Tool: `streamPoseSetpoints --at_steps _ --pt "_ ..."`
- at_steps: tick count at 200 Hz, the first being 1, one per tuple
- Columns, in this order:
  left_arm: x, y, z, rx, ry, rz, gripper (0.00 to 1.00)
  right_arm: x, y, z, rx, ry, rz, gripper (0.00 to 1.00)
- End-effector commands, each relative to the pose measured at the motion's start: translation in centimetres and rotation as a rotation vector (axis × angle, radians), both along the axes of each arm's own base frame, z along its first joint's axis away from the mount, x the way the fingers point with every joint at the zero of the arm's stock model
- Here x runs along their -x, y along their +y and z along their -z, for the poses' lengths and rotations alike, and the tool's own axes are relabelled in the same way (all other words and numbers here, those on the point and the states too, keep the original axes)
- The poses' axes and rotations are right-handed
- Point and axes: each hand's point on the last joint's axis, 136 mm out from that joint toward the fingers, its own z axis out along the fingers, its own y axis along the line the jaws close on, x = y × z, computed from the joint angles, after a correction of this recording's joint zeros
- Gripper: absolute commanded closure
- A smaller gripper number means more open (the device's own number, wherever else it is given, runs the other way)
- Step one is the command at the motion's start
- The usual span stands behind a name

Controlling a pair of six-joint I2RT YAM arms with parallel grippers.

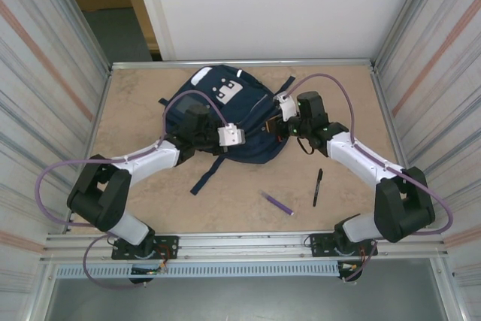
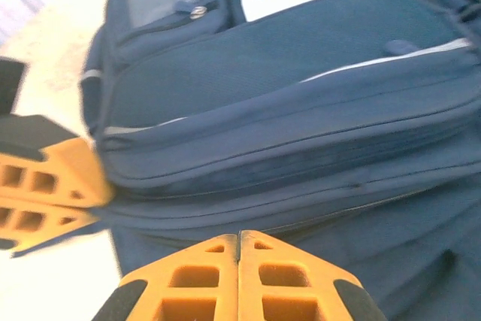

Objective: Pack books, pencil case, and school supplies into a backpack

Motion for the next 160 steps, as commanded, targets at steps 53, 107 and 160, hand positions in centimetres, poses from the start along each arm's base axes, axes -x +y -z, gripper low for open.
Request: streamPoseSetpoints --at_steps 53,107,160 --pt "3.2 2.3 -3.2 0.113 0.036 0.047 1.0 -7.5 -5.8 0.9 0.035 -0.142 0.244 1.0" --pt "2.0 5.9 -4.5 0.207 0.128 -0.051 1.0 -11.0 -6.0 2.9 -0.037 -0.104 0.287 1.0" --pt "-5.6 15.1 -5.2 0.353 0.18 -0.615 1.0 -10.2 -0.6 3.6 -0.134 -0.057 0.197 1.0"
